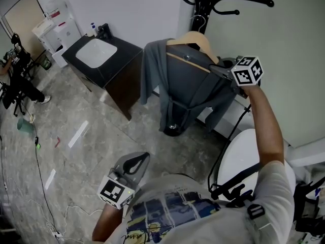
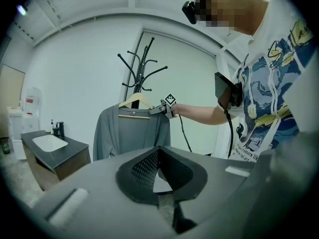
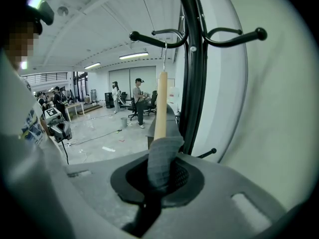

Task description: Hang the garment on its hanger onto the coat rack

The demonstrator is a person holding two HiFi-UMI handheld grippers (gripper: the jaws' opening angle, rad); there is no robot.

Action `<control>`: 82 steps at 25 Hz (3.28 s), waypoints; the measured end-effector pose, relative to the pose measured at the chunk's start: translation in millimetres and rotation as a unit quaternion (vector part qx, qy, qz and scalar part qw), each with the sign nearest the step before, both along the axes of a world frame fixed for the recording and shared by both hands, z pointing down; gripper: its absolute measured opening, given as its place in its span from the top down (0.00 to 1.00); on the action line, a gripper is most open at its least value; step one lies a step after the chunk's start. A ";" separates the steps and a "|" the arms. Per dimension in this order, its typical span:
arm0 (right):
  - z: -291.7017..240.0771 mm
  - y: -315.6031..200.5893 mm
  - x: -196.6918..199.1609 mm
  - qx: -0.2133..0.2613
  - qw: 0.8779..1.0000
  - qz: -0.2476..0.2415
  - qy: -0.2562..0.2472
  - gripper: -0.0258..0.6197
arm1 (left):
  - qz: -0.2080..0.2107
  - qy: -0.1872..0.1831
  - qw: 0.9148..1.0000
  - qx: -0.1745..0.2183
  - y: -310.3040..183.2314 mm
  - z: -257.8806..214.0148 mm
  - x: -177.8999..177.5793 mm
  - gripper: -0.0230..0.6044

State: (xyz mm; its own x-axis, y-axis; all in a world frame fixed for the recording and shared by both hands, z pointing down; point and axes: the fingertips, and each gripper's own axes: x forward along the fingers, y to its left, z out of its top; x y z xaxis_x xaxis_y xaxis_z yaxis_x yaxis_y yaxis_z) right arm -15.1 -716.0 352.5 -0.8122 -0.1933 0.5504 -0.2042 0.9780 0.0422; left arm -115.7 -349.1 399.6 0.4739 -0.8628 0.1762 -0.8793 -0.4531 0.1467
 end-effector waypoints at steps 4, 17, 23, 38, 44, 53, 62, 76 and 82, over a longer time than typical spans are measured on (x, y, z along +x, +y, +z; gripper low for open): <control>1.4 -1.9 -1.6 0.005 1.000 -0.002 -0.005 0.94 | -0.002 0.002 1.000 -0.007 4.3 1.2 -0.5 0.96; -15.9 4.1 18.0 0.088 0.994 0.067 -0.022 0.70 | 0.009 0.008 1.000 -0.013 34.9 1.0 -8.0 0.96; -39.5 37.7 61.6 0.183 0.973 0.141 0.000 0.67 | 0.038 0.009 0.999 -0.013 66.3 3.4 -9.5 0.96; 36.4 285.3 68.4 0.172 0.968 0.181 -0.010 0.96 | 0.082 0.013 0.996 -0.026 179.8 20.6 -16.2 0.96; 64.7 381.9 56.6 0.107 0.977 0.180 -0.035 0.96 | 0.087 0.013 0.996 -0.022 210.3 19.1 -22.4 0.96; 82.0 478.2 31.7 0.076 0.985 0.149 -0.038 0.96 | 0.112 0.024 0.993 -0.019 244.1 17.8 -14.0 0.96; 76.6 534.3 4.3 0.076 0.991 0.100 -0.038 0.96 | 0.126 0.030 0.992 -0.011 268.6 9.8 -9.7 0.96; 69.8 578.6 -39.3 0.080 0.995 0.040 -0.042 0.96 | 0.124 0.022 0.992 -0.015 289.2 13.8 -11.4 0.96; 65.8 584.6 -43.3 0.080 0.995 0.034 -0.047 0.96 | 0.121 0.021 0.992 -0.014 290.0 12.9 -10.1 0.96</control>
State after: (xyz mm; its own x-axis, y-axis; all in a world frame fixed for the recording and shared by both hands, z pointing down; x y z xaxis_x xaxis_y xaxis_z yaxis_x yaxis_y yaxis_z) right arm -58.4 -131.4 418.3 -0.8406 -0.3283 0.4308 -0.2791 0.9442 0.1749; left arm -125.8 -59.1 412.5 0.6738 -0.7179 0.1747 -0.7383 -0.6453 0.1961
